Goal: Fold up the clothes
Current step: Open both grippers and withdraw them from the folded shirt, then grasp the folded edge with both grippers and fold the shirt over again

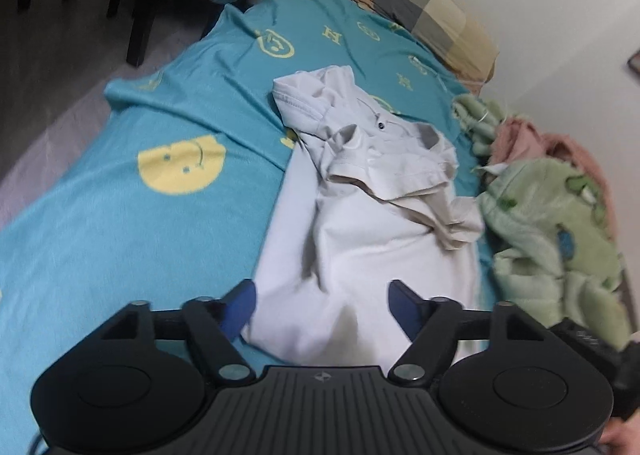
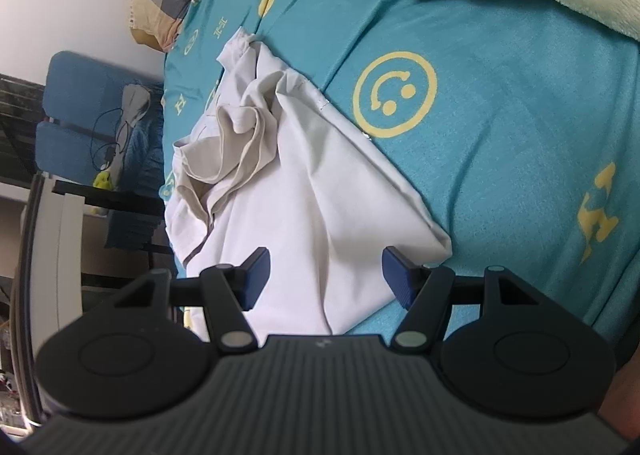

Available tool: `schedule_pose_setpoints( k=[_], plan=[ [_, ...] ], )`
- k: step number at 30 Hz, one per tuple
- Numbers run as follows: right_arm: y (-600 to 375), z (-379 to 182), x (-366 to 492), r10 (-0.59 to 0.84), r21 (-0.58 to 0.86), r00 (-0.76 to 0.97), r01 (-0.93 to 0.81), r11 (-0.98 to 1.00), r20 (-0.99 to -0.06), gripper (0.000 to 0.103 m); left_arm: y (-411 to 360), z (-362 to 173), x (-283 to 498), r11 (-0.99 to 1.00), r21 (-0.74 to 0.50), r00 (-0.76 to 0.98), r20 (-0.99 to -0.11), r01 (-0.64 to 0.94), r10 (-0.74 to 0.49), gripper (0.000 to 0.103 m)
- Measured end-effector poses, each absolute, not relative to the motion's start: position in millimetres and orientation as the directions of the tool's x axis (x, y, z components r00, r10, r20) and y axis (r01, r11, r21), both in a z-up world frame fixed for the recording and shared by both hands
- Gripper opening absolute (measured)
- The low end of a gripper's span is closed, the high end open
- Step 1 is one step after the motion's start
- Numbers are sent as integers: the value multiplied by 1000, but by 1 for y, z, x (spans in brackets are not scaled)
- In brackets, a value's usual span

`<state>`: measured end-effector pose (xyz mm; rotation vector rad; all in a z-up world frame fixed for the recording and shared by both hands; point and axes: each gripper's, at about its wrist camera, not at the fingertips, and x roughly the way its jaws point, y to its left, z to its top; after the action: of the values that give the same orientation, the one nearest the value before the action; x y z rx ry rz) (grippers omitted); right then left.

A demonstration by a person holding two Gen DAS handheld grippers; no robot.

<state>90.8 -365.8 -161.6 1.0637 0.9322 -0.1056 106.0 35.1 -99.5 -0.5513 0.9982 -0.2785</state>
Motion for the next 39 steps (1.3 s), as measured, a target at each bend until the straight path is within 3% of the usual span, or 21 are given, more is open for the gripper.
schedule_pose_setpoints(
  k=[5, 15, 19, 25, 31, 39],
  plan=[
    [-368, -164, 87, 382, 740, 642, 494, 456, -664, 65, 34, -130, 94, 708, -697, 431, -676, -111, -598, 85],
    [-357, -176, 86, 462, 775, 622, 511, 371, -632, 65, 30, -170, 119, 558, -798, 463, -593, -228, -659, 83],
    [-362, -184, 80, 462, 785, 638, 547, 292, -616, 65, 38, -176, 118, 493, -821, 499, -568, -287, -655, 70],
    [-359, -192, 76, 457, 770, 629, 582, 261, -629, 63, 40, -175, 113, 484, -819, 527, -571, -308, -630, 58],
    [-349, -201, 68, 477, 746, 589, 611, 266, -653, 64, 36, -175, 109, 503, -804, 504, -592, -318, -629, 55],
    [-357, -198, 76, 348, 730, 643, 616, 295, -683, 62, 43, -186, 119, 429, -834, 524, -551, -346, -649, 51]
  ],
)
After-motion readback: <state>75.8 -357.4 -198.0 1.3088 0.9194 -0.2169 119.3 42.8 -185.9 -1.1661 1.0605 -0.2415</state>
